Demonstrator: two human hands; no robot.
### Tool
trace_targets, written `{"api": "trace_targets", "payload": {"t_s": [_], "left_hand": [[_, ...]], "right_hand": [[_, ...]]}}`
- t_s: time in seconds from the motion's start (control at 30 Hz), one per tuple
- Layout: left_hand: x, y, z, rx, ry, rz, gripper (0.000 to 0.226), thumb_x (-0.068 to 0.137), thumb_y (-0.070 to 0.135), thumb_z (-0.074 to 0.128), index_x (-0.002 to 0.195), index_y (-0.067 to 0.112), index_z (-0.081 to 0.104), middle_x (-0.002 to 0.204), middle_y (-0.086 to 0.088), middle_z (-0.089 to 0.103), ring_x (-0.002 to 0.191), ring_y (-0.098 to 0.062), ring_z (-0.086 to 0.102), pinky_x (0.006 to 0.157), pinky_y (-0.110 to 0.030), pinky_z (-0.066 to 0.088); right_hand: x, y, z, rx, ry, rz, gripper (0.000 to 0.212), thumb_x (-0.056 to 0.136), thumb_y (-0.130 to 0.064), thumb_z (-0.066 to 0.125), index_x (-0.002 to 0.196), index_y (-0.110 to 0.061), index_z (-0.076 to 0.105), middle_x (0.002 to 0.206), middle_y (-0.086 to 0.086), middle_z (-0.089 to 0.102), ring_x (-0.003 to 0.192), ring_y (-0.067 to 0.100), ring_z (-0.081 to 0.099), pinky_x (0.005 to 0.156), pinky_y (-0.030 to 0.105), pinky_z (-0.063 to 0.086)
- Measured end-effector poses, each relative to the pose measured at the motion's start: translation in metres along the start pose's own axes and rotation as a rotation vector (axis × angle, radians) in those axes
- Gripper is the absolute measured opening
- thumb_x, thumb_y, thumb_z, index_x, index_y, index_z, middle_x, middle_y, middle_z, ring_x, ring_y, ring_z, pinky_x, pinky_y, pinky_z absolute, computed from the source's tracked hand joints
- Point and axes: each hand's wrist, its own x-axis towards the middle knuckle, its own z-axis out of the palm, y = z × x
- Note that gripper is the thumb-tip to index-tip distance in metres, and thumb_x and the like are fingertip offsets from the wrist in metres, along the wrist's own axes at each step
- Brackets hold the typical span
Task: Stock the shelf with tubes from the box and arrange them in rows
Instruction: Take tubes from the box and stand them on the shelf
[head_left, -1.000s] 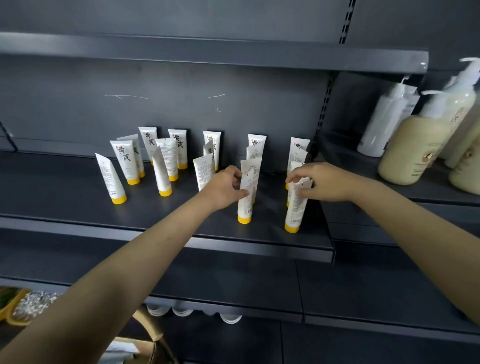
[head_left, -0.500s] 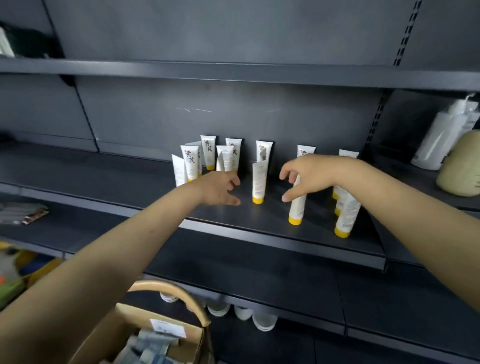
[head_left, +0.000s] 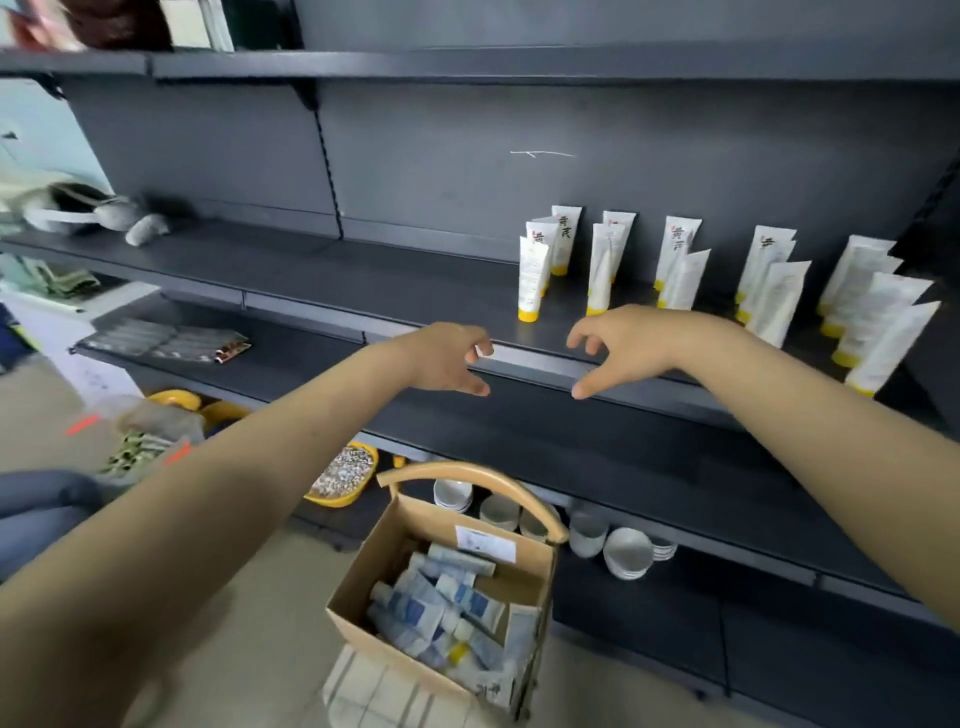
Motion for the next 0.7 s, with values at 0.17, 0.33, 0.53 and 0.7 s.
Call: {"api": "trace_targets", "payload": {"t_s": [0.17,0.33,0.53,0.7], "left_hand": [[-0.029,-0.018,0.01,0.007,-0.054,-0.017,0.058,0.084,0.037,0.068,0.134,0.019,0.045,0.128,0.0,0.053,0.115,-0.021,0.052,0.101,-0.039,0.043],[-0.039,-0.024,0.024,-0.055,-0.041,-0.05,0.056,0.084,0.037,0.068,0.133,0.021,0.045,0.129,-0.001,0.053,0.114,-0.02,0.052,0.1,-0.036,0.043],[-0.044,-0.038,0.071,-0.037,-0.13,-0.123,0.053,0.084,0.032,0.068,0.131,0.021,0.046,0.13,0.001,0.053,0.116,-0.019,0.051,0.096,-0.031,0.042],[-0.043,-0.066,0.125,0.031,-0.232,-0.146,0.05,0.083,0.03,0.068,0.128,0.022,0.048,0.129,0.0,0.054,0.112,-0.022,0.053,0.086,-0.028,0.042]], "right_hand": [[-0.004,-0.035,0.012,-0.031,-0.072,-0.022,0.073,0.076,-0.054,0.068,0.137,-0.025,0.04,0.134,-0.002,0.049,0.116,0.018,0.051,0.1,0.035,0.043],[0.0,-0.043,0.027,-0.009,-0.113,-0.049,0.072,0.077,-0.054,0.067,0.137,-0.025,0.041,0.136,-0.004,0.049,0.118,0.017,0.05,0.099,0.032,0.043],[0.013,-0.039,0.076,0.104,-0.18,-0.039,0.069,0.078,-0.052,0.067,0.136,-0.024,0.043,0.136,-0.003,0.048,0.119,0.018,0.049,0.099,0.033,0.042],[0.028,-0.047,0.14,0.167,-0.234,0.01,0.061,0.076,-0.046,0.07,0.128,-0.022,0.049,0.122,0.0,0.055,0.105,0.019,0.055,0.088,0.034,0.048]]}}
